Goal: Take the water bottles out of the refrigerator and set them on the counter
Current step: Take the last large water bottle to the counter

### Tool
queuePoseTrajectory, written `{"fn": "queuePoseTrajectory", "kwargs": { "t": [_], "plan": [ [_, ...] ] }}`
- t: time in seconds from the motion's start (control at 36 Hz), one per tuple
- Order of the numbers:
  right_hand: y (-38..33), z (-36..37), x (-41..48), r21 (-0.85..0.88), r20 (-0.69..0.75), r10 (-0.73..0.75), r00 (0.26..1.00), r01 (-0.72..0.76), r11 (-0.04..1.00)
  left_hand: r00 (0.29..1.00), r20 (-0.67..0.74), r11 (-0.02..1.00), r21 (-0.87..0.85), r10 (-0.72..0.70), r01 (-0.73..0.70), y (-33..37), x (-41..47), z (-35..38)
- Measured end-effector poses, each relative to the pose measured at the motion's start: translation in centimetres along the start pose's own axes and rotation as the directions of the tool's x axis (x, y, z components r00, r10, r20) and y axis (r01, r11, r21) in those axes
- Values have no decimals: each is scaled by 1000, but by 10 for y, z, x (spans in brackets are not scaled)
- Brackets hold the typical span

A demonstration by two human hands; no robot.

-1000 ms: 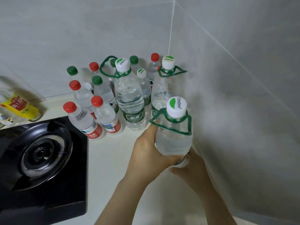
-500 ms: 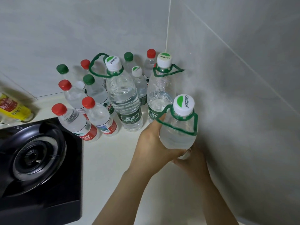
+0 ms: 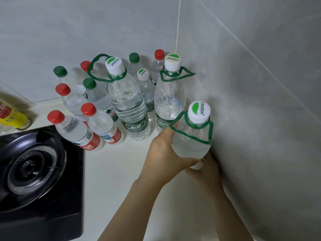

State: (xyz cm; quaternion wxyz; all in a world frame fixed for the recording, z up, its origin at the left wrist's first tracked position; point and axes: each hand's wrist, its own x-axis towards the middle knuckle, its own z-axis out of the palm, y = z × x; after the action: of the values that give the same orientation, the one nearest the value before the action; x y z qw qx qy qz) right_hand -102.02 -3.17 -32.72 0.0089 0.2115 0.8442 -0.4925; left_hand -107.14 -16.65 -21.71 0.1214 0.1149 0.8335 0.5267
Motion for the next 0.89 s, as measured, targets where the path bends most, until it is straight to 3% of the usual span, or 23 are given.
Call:
{"fn": "queuePoseTrajectory", "kwargs": {
  "t": [0.11, 0.42, 0.53, 0.72, 0.89],
  "plan": [
    [3, 2, 5, -28, -17, 12, 1000, -13, 1000, 1000, 21, 1000, 1, -2, 2, 1, 1, -1],
    [7, -2, -2, 94, -29, -51, 998, 53, 994, 995, 102, 1000, 28, -8, 5, 0, 4, -3],
    [11, -1, 1, 99, 34, -110, 993, 107, 989, 988, 156, 1000, 15, 5, -7, 1, 5, -7],
    [7, -1, -8, -7, -57, -119, 991, 118, 993, 973, 231, 999, 32, 27, -35, 1, 7, -13],
    [2, -6, -15, 2, -98, -120, 988, 121, 993, 975, 220, 999, 20, 35, -40, 1, 6, -15]
  ]
}}
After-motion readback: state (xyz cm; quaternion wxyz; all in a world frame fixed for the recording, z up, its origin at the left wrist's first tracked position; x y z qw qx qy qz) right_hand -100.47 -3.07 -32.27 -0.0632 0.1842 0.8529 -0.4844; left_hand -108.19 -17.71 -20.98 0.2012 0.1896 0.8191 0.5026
